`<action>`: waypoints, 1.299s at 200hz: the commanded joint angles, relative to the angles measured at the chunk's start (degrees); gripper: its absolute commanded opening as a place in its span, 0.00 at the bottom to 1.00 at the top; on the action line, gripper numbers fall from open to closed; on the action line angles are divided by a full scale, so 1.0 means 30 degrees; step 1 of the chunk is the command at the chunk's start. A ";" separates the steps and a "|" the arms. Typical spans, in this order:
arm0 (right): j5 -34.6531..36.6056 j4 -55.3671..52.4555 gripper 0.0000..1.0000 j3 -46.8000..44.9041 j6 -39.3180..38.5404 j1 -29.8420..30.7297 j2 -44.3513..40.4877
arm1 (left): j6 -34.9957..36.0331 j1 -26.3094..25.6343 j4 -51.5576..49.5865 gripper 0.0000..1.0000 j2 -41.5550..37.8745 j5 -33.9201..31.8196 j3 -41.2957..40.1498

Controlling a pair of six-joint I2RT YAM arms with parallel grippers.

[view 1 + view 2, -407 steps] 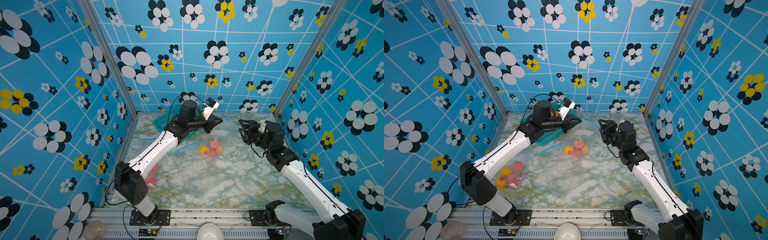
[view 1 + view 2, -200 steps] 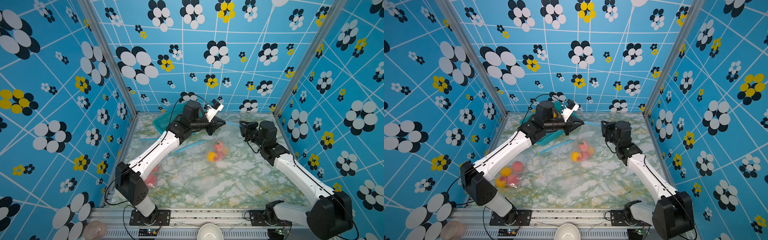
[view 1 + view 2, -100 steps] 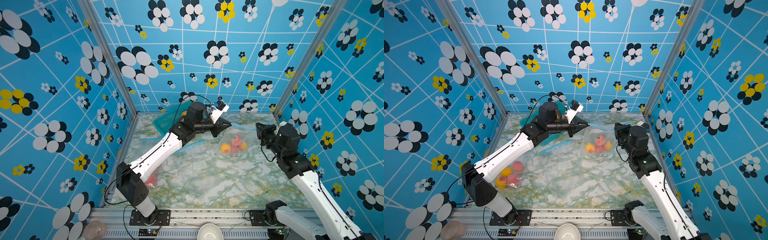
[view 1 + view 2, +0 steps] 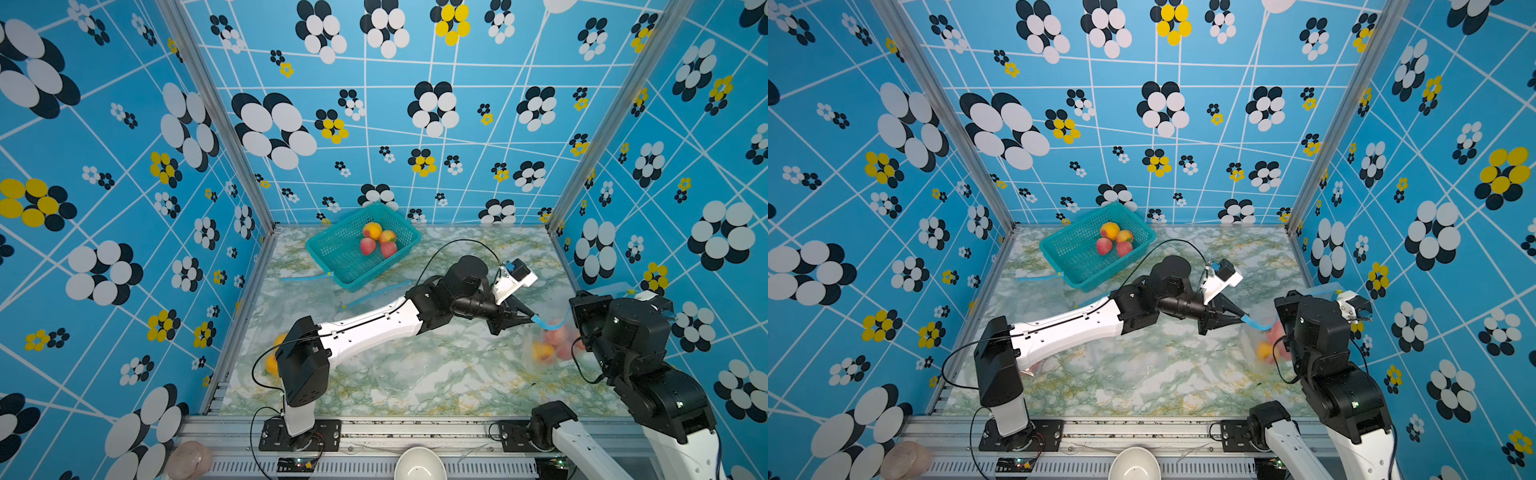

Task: Place the peach in a zip-top bag and seal the zipper
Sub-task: Place the zipper food storage bag at the center of the board.

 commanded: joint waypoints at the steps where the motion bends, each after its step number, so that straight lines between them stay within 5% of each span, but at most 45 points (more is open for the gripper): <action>1: 0.1948 0.0239 0.02 -0.0527 -0.2092 -0.0480 0.1358 | -0.1192 -0.0117 0.1101 0.00 0.0850 -0.0238 0.0373; 54: -0.1903 0.5930 0.02 -0.4377 -0.1981 -0.5243 0.5648 | -0.2847 0.1006 0.0970 0.00 0.5351 -0.3338 0.1161; 95: -0.2704 1.0238 0.05 -0.4411 -0.3222 -0.6910 1.0257 | -0.3588 0.2721 -0.0110 0.00 0.8998 -0.4467 0.4098; 120: -0.3496 1.1883 0.04 -0.3626 -0.3436 -0.7894 1.3062 | -0.3319 0.3591 -0.1602 0.51 0.9759 -0.4716 0.5867; 160: -0.4015 1.3230 0.04 -0.2367 -0.2815 -0.8737 1.6649 | -0.2122 0.4972 -0.2819 0.72 0.7577 -0.6171 0.4940; 225: -0.6477 1.4396 0.07 0.2204 -0.2540 -0.8781 2.3070 | -0.0228 0.6316 -0.4332 0.74 0.4328 -0.8292 0.3368; 260: -0.6786 1.4185 0.11 0.3597 -0.3557 -0.8837 2.4327 | -0.0052 0.6433 -0.4230 0.74 0.2915 -0.9229 0.2177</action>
